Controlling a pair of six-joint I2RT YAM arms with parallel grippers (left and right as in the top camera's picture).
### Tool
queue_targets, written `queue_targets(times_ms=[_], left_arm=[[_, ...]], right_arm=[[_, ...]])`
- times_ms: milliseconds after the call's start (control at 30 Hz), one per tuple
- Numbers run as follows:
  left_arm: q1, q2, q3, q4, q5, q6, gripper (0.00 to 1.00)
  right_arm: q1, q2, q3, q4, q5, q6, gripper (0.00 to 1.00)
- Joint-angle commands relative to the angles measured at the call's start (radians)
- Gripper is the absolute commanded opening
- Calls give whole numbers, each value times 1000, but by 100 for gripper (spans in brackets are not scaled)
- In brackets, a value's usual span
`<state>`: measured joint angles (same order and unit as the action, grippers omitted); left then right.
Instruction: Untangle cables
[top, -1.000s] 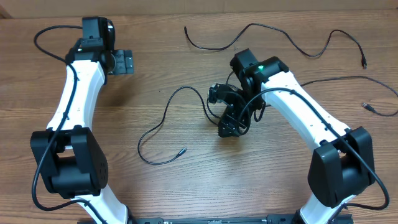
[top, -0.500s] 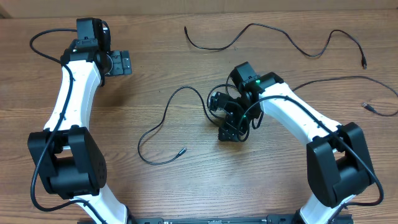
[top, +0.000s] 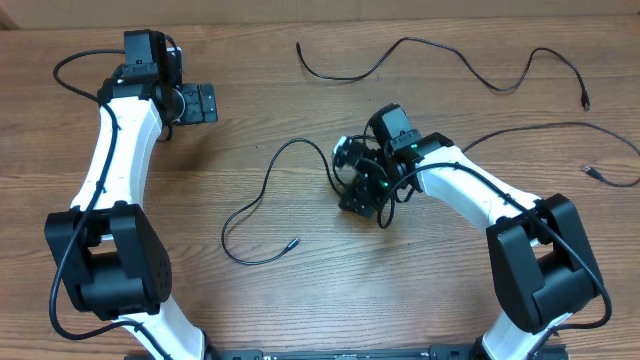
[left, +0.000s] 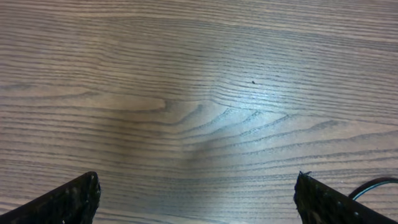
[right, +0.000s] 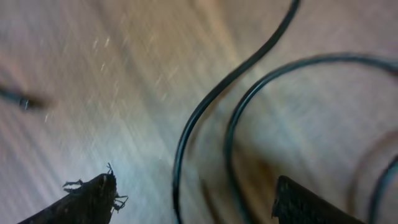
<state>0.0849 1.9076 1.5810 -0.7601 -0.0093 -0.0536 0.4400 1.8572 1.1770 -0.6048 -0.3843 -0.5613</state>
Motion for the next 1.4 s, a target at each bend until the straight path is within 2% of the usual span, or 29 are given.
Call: queue_targets(times_ms=[0,133,333,533,1200,1267,1367], left_arm=[[-7,-14,5,-1,18,-13,99],[-6,-14,5,-5,18,-13,100],[-7,-14,5,-6,22,-13,99],[-7,-14,5,-11,29,-13,100],[-7,-14,5,-14,28,-13,100],[-7,-14,5,-14,29,-13,99],[-7,-14,5,-14,29,-13,100]], right_arm=[[-2,2,1,51,3,103,77],[-2,2,1,84,46,121,69],[-2,2,0,68,178,143,62],[-2,2,-31,77,235,143,62],[-2,2,-171,89,235,142,61],[-2,2,-180,93,235,143,55],[-2,2,-194,103,235,143,40]])
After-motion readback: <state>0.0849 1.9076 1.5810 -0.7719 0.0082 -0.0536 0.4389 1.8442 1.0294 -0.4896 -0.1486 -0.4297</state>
